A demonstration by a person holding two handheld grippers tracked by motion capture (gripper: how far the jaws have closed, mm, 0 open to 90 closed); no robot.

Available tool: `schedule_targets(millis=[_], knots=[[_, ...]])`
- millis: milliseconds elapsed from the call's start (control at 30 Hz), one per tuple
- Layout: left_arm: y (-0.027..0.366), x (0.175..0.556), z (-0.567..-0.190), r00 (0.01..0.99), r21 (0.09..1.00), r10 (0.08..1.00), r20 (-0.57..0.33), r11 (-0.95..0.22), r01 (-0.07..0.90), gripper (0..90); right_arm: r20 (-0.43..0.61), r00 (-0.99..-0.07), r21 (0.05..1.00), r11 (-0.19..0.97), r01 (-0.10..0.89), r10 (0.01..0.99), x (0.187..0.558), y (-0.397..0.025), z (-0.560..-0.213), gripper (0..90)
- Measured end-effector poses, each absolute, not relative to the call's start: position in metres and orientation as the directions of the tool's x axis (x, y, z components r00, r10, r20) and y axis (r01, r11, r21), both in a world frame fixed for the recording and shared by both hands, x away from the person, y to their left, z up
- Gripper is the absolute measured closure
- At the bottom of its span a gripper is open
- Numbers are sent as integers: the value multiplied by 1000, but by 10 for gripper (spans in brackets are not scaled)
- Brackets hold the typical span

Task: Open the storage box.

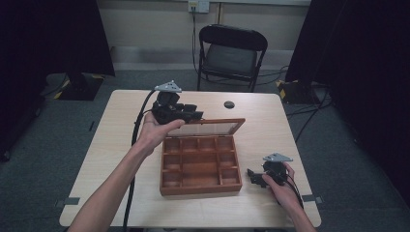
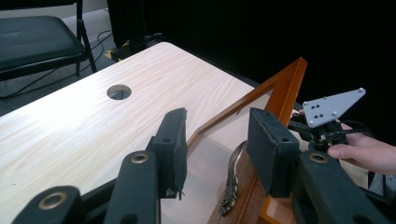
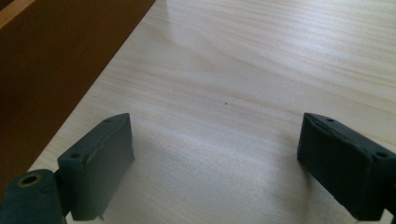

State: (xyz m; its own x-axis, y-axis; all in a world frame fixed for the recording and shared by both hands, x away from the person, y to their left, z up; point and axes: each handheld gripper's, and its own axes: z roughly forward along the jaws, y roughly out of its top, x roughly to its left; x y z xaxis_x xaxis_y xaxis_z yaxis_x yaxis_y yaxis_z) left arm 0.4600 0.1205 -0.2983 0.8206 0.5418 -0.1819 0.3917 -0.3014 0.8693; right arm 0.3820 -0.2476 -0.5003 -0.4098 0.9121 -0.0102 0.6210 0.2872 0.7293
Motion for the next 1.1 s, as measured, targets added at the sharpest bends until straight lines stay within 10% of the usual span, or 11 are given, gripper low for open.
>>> schedule_targets(millis=[1100], knots=[[120, 459, -298, 820, 870, 545, -174, -304, 387, 574, -10, -409, 729, 286, 621, 913, 382, -247, -500, 99]])
